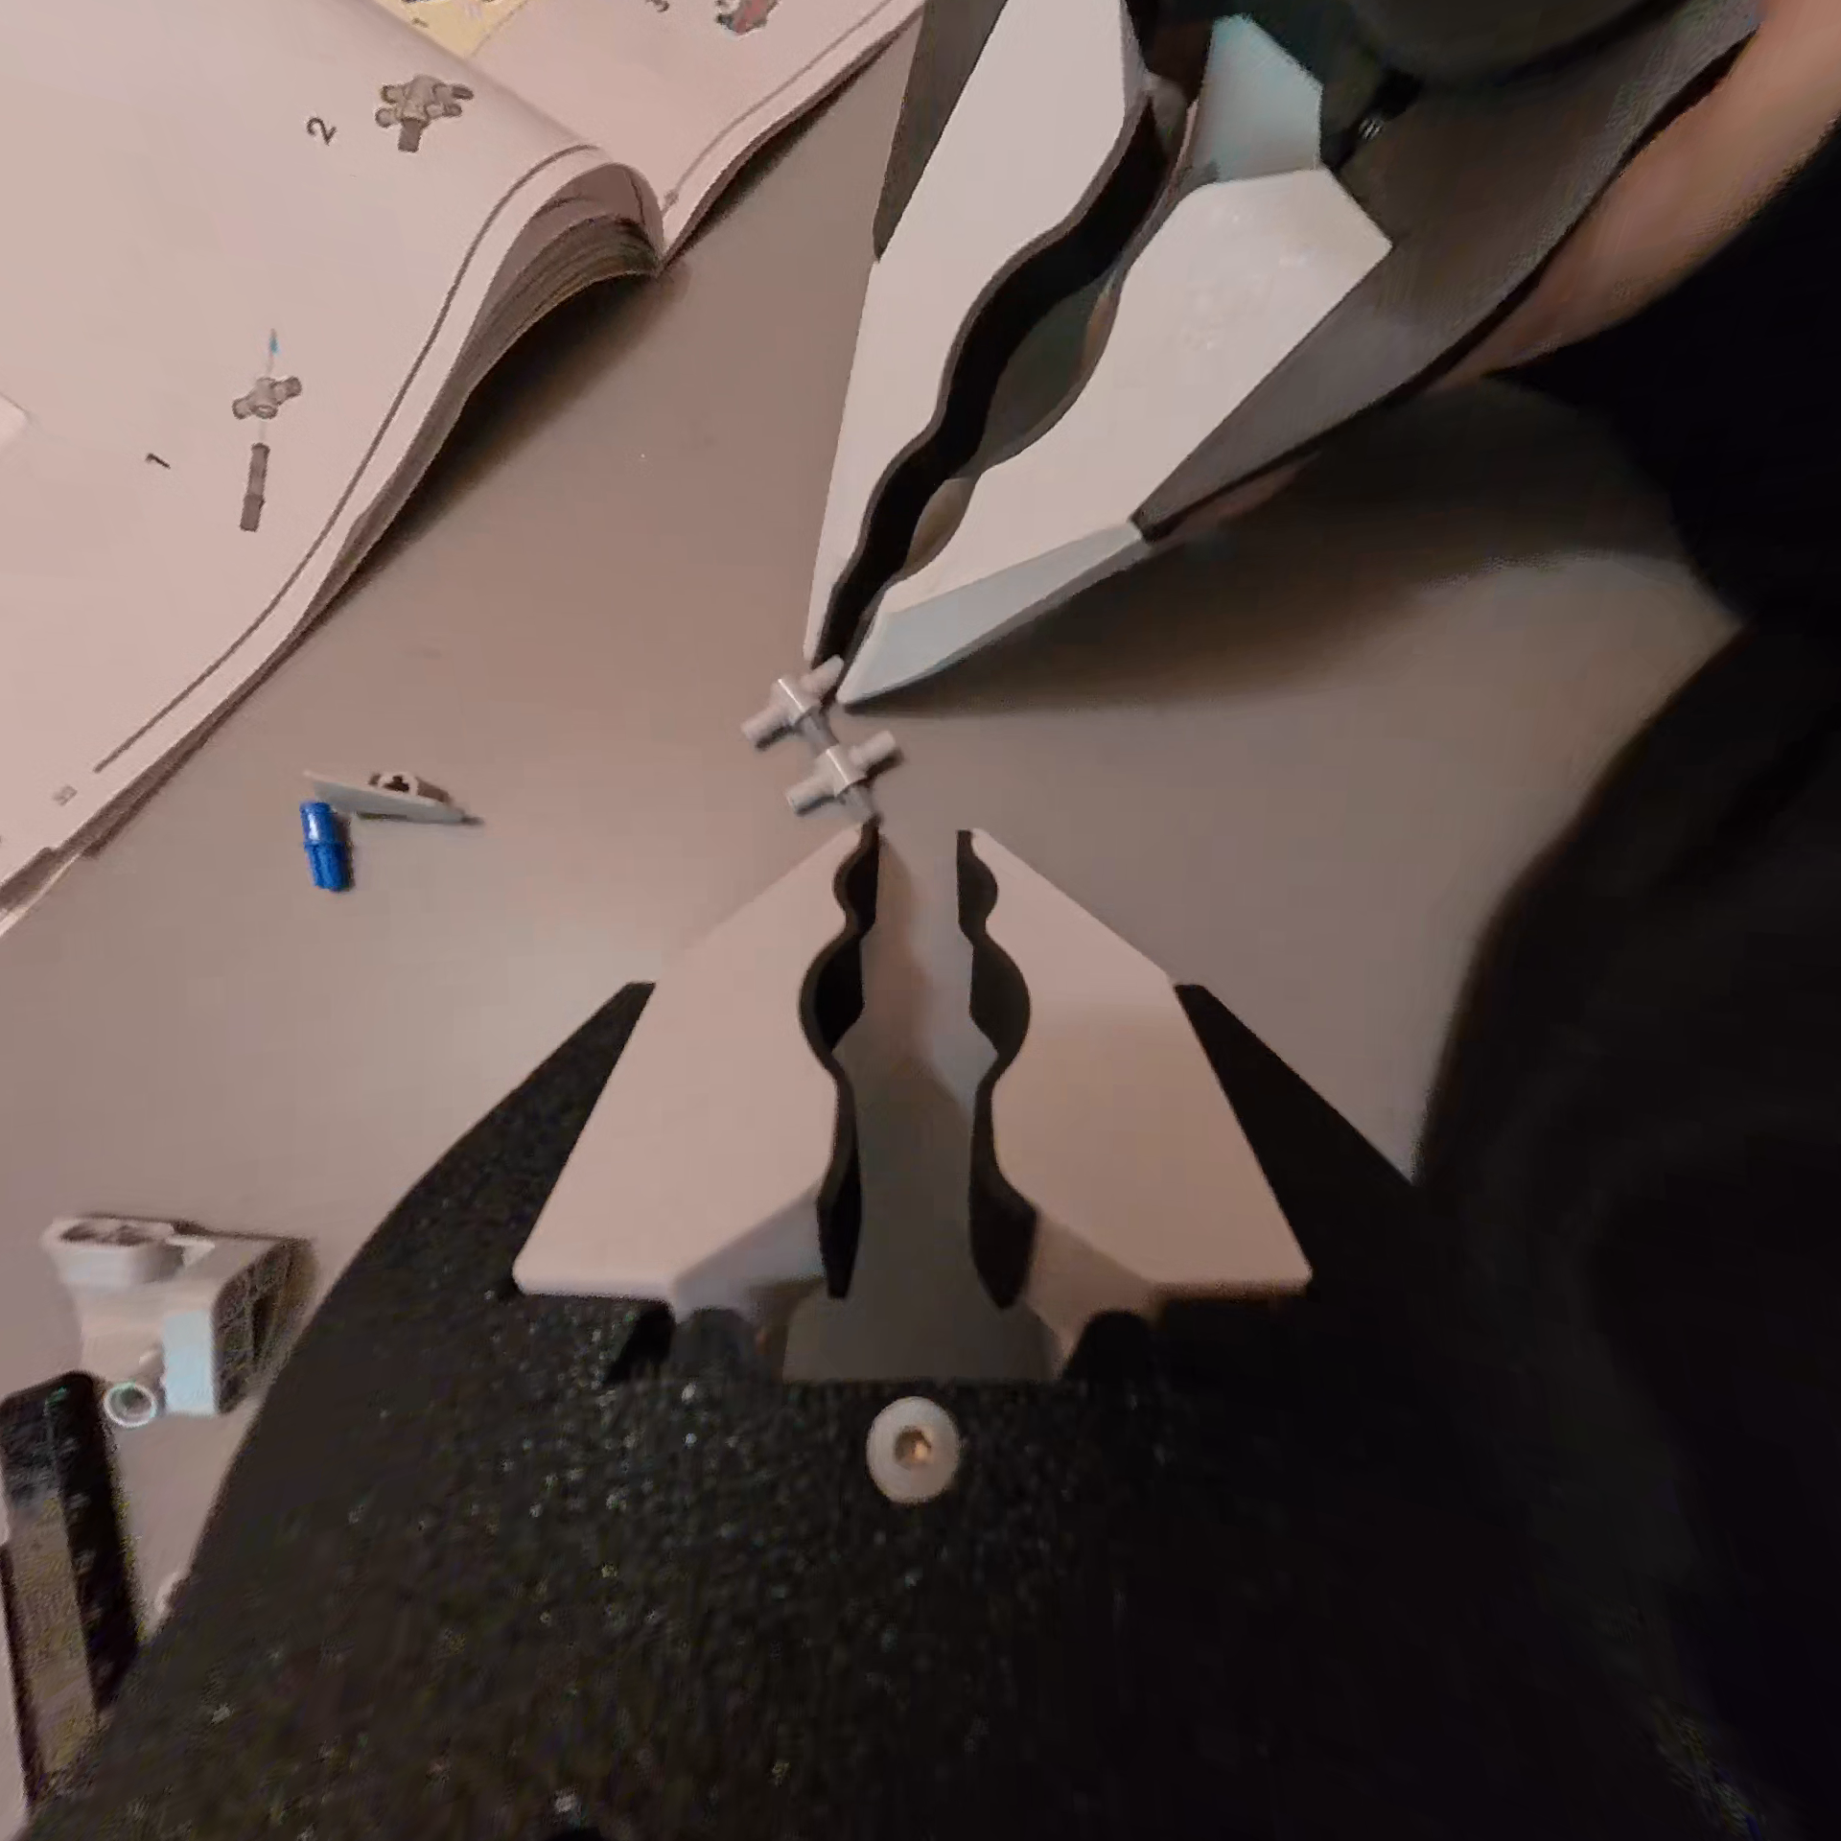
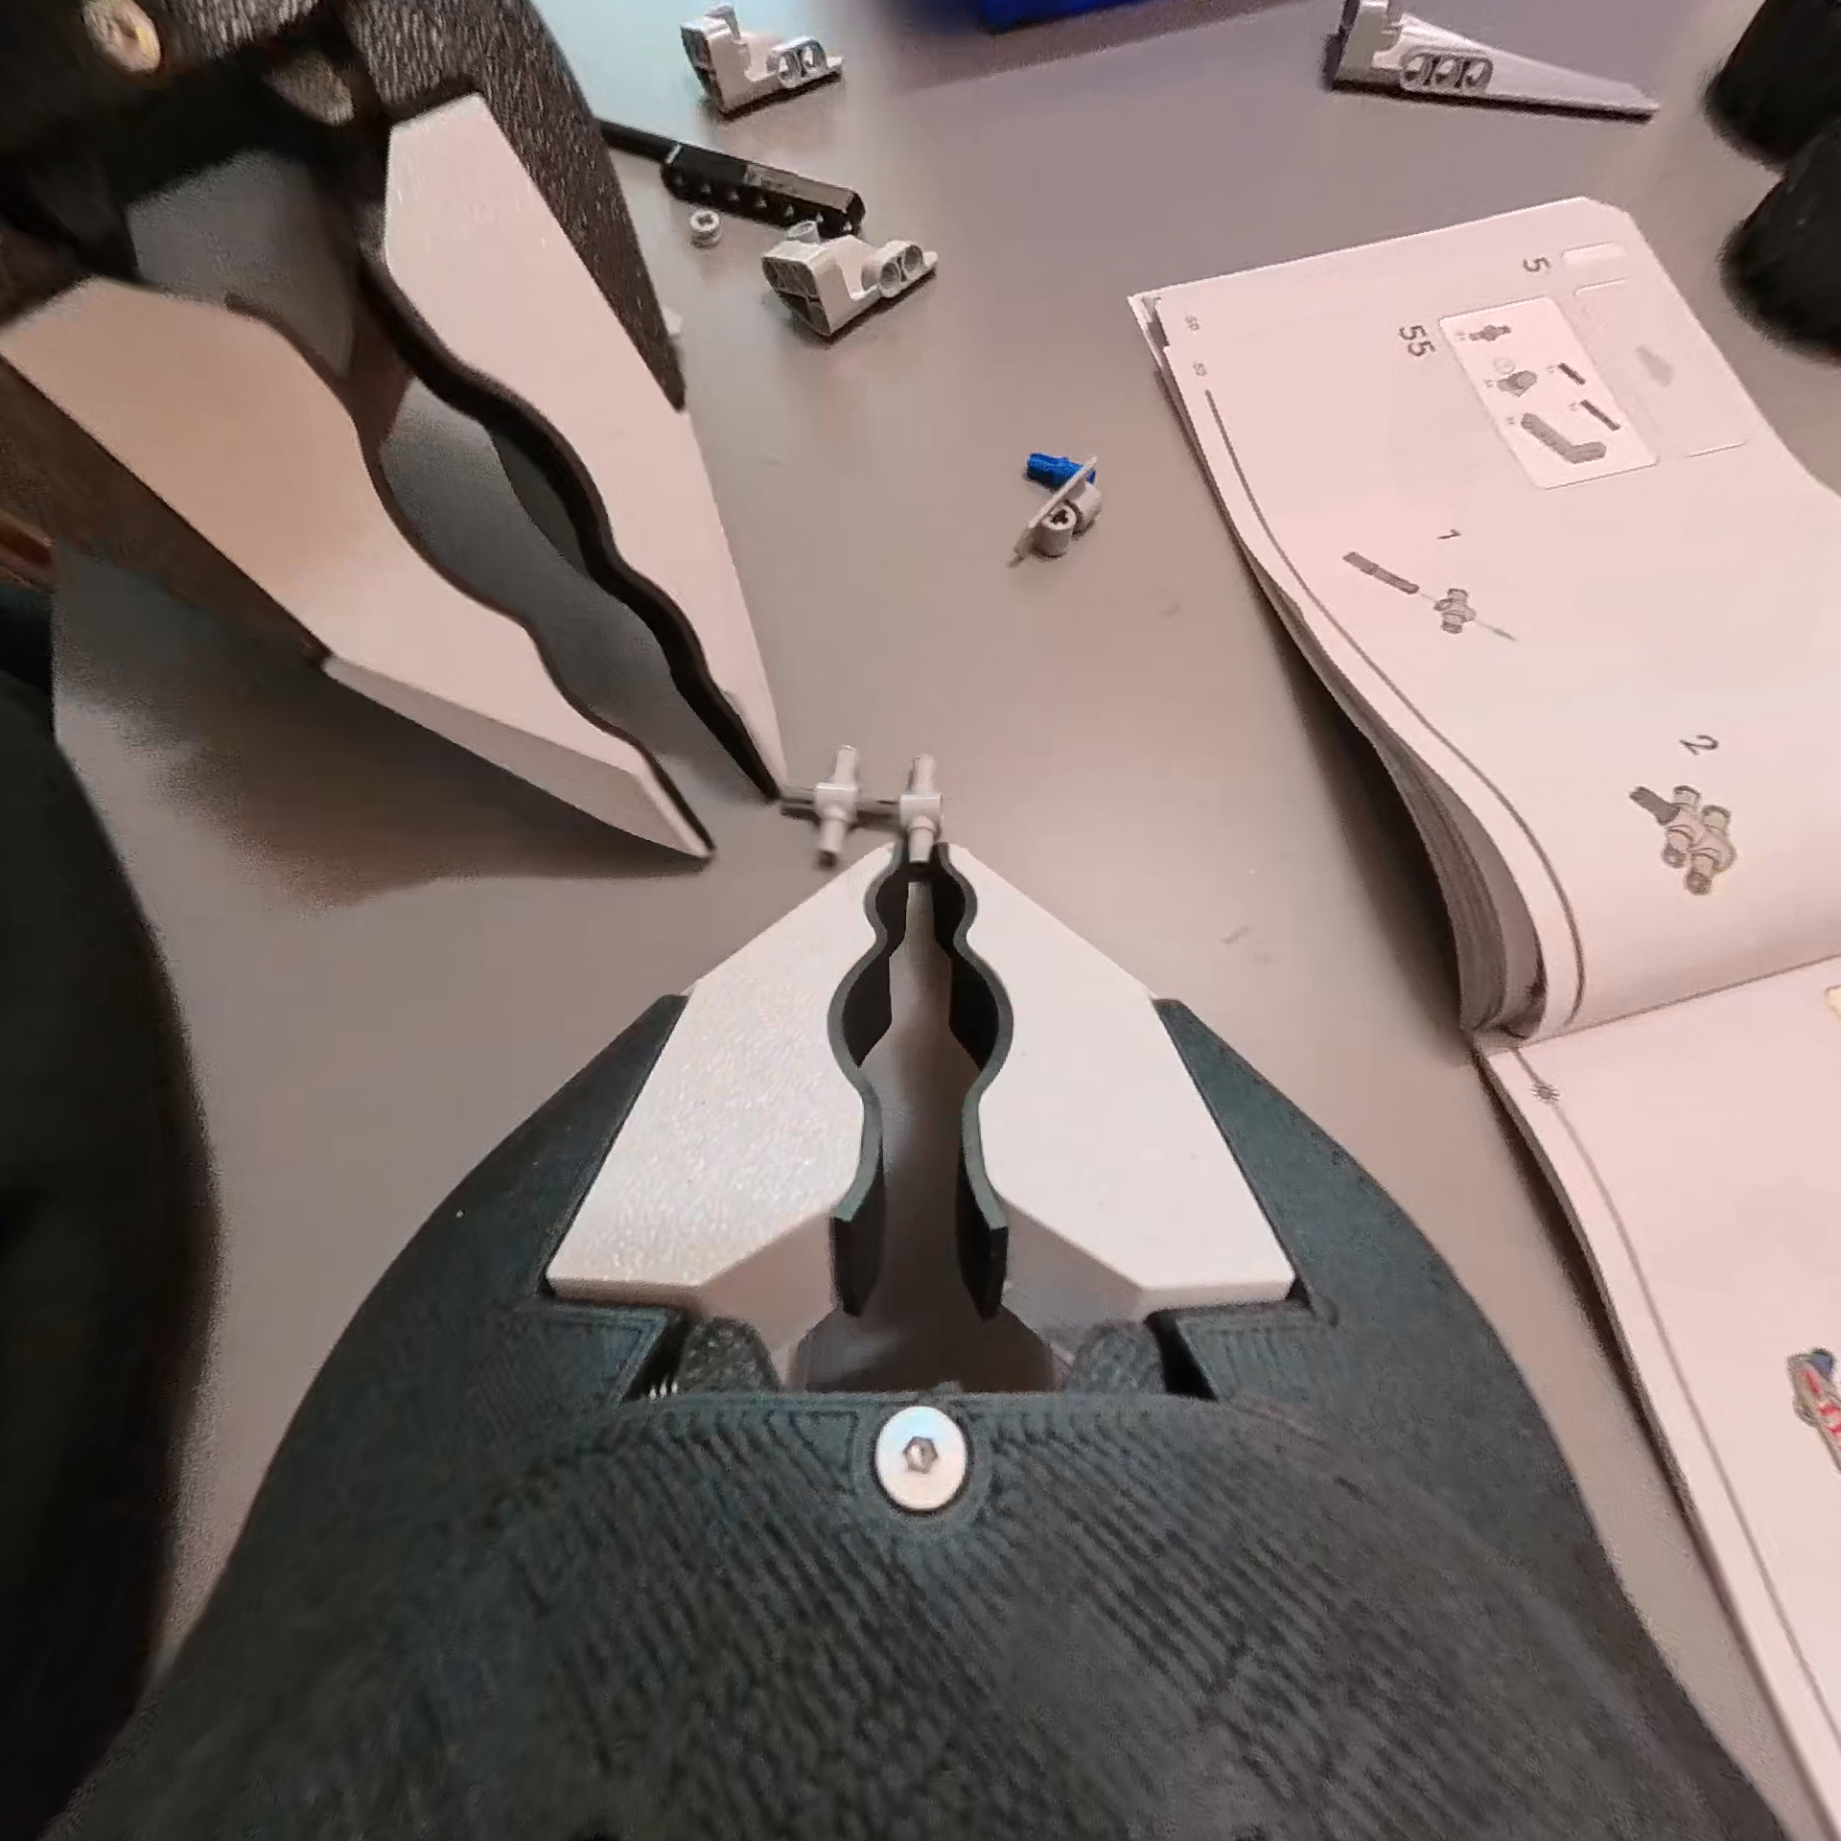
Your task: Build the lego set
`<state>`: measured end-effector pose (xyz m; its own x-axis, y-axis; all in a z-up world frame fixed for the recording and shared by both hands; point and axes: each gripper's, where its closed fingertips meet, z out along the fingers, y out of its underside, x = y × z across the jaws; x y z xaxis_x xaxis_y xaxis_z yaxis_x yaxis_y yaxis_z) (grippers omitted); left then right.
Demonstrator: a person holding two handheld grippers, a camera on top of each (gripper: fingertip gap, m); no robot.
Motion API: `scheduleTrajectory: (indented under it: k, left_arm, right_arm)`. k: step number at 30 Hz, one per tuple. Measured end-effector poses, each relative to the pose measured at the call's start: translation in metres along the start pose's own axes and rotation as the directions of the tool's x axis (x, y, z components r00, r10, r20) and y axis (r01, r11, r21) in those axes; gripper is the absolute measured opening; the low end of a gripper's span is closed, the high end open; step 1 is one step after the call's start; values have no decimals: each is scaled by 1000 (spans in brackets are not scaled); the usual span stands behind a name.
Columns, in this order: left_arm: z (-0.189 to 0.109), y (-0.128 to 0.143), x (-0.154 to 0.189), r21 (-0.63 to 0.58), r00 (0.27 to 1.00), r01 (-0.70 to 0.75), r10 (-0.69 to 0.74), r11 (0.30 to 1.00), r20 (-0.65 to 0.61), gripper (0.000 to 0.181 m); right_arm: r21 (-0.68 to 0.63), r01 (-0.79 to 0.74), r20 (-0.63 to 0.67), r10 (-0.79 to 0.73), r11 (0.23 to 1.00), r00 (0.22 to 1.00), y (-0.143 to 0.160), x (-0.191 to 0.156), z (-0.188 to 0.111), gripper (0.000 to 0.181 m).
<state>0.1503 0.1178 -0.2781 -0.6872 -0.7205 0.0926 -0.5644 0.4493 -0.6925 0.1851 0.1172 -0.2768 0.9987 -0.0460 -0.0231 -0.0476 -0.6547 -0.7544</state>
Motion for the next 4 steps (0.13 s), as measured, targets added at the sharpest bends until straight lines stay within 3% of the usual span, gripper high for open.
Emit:
scheduleTrajectory:
  k: [1,4]
  left_arm:
    - [1,-1,-1,8,999,-8,8,1000,31,12]
    - [3,-2,-6,-3,996,-21,21,1000,92,3]
  right_arm:
    - [1,-7,6,7,1000,1000,-1,-2,1,3]
    - [-5,-6,29,6,1000,1000,0,-7,-1,4]
